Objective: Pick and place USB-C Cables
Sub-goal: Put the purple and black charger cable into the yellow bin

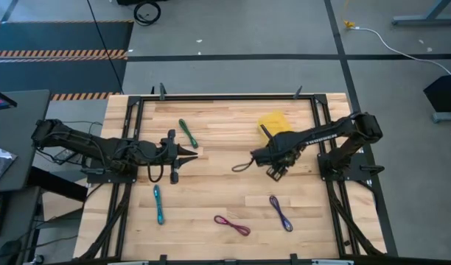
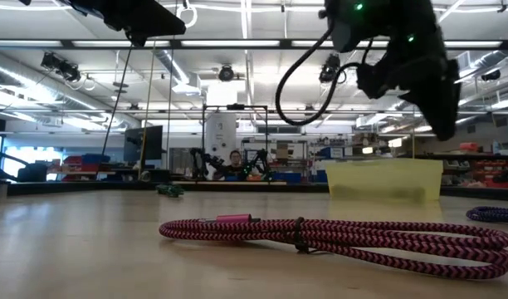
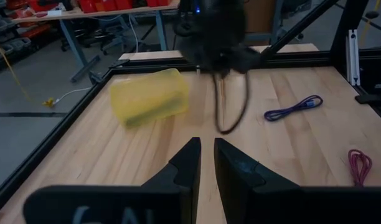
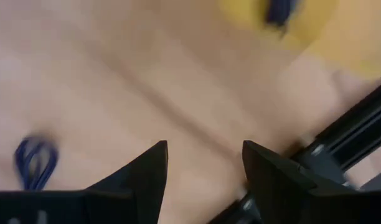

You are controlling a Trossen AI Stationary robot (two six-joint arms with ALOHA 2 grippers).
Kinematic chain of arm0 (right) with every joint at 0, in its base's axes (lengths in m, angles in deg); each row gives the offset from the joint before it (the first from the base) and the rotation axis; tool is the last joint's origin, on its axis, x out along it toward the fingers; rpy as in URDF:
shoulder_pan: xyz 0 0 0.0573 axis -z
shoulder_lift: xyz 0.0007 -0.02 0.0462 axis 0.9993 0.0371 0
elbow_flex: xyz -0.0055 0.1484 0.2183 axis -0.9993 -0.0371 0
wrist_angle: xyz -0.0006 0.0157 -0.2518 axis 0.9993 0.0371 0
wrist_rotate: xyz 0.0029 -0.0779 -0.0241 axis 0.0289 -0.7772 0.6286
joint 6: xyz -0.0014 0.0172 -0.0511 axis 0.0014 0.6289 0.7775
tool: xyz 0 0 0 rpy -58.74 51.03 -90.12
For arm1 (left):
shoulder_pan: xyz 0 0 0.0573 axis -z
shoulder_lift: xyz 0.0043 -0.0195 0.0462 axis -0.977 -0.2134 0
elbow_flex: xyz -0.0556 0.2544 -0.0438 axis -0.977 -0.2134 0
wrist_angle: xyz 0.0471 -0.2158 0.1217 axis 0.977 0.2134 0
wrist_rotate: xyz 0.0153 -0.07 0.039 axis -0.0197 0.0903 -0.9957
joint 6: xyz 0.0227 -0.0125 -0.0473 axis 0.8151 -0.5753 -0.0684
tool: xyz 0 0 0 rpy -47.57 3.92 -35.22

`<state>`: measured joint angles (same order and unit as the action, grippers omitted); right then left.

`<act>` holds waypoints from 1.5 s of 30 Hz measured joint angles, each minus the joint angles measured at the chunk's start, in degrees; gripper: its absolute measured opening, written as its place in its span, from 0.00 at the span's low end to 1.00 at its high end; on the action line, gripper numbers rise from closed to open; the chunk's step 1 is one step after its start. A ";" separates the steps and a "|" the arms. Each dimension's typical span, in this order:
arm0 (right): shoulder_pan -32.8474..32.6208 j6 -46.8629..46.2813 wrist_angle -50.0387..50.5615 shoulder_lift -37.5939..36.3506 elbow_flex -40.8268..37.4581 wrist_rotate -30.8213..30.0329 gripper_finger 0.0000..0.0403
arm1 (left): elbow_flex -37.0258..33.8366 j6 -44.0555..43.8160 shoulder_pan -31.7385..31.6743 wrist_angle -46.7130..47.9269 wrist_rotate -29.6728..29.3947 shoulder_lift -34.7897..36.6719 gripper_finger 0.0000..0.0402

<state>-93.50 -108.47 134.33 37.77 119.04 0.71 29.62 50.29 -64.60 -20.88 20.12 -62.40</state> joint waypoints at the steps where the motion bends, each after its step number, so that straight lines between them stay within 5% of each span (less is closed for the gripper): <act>1: -1.11 -0.90 0.07 0.00 0.00 1.23 0.53 | 0.00 -0.02 0.02 0.03 0.00 0.00 0.13; 11: -13.48 -14.21 -8.82 0.00 0.00 10.32 0.53 | 0.00 -0.44 0.02 0.01 0.00 0.00 0.13; 17: -20.47 -19.43 -23.03 0.18 0.02 4.95 0.53 | 0.00 -0.48 0.02 0.00 0.00 0.00 0.13; 24: -25.88 -21.64 -25.21 4.13 0.09 3.29 0.53 | 0.00 -1.51 0.04 0.04 0.00 0.00 0.13; 45: -29.12 -21.40 -26.48 15.24 0.00 6.62 0.47 | -0.02 -1.49 2.34 0.28 0.00 0.00 0.13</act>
<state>-122.62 -129.87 107.85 53.01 119.04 7.33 29.60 48.80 -62.26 -20.60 20.12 -62.40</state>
